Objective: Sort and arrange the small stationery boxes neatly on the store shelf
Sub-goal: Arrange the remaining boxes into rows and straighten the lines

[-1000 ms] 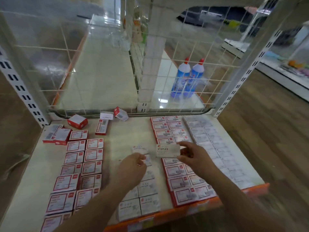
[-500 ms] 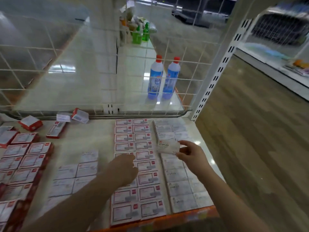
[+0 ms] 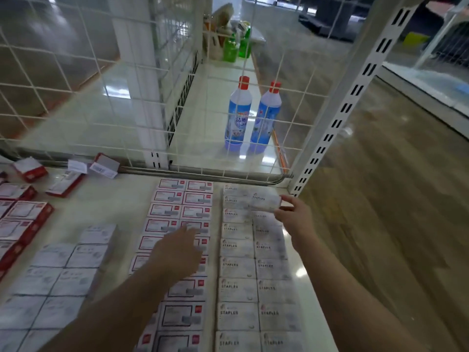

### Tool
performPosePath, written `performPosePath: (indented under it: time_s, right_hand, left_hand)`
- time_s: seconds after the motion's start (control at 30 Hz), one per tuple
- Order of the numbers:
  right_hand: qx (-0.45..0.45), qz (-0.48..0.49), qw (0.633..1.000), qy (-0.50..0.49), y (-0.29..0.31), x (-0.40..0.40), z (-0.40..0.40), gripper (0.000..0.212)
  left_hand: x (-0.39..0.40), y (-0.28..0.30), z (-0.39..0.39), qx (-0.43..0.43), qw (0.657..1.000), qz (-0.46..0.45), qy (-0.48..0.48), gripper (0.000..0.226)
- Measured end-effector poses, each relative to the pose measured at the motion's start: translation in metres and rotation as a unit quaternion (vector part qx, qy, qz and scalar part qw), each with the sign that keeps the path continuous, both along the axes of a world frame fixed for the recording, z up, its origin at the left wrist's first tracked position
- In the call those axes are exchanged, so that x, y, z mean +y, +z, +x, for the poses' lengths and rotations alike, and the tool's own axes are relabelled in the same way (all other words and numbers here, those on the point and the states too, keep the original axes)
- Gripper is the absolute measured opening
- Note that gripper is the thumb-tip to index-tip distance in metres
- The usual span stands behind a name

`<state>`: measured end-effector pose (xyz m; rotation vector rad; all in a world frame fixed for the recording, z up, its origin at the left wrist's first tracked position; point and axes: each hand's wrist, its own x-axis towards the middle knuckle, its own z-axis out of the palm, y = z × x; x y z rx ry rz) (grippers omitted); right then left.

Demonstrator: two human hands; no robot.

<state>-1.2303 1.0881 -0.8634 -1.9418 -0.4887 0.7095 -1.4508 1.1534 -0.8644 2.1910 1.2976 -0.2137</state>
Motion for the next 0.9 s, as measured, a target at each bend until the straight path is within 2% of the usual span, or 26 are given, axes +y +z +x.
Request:
performPosePath:
  time_s: [0.27, 0.47, 0.6, 0.83, 0.9]
  right_hand:
    - [-0.010, 0.028, 1.000, 0.003, -0.011, 0.017, 0.023, 0.045]
    - [-0.021, 0.037, 0.999, -0.015, -0.016, 0.033, 0.033, 0.047]
    - [-0.042, 0.016, 0.999, 0.011, -0.024, 0.042, 0.038, 0.046]
    - [-0.093, -0.047, 0.993, 0.052, -0.033, 0.050, 0.049, 0.045]
    - [-0.100, -0.067, 0.991, 0.064, -0.039, 0.051, 0.048, 0.039]
  left_hand:
    - [0.009, 0.002, 0.005, 0.049, 0.998, 0.028, -0.001, 0.050]
    - [0.019, -0.001, 0.009, 0.068, 0.997, 0.026, -0.007, 0.059]
    - [0.019, -0.003, 0.010, 0.063, 0.998, 0.021, 0.002, 0.051]
    - [0.018, -0.004, 0.014, 0.081, 0.996, 0.036, -0.009, 0.054]
    - [0.018, -0.005, 0.014, 0.081, 0.996, 0.037, -0.005, 0.054]
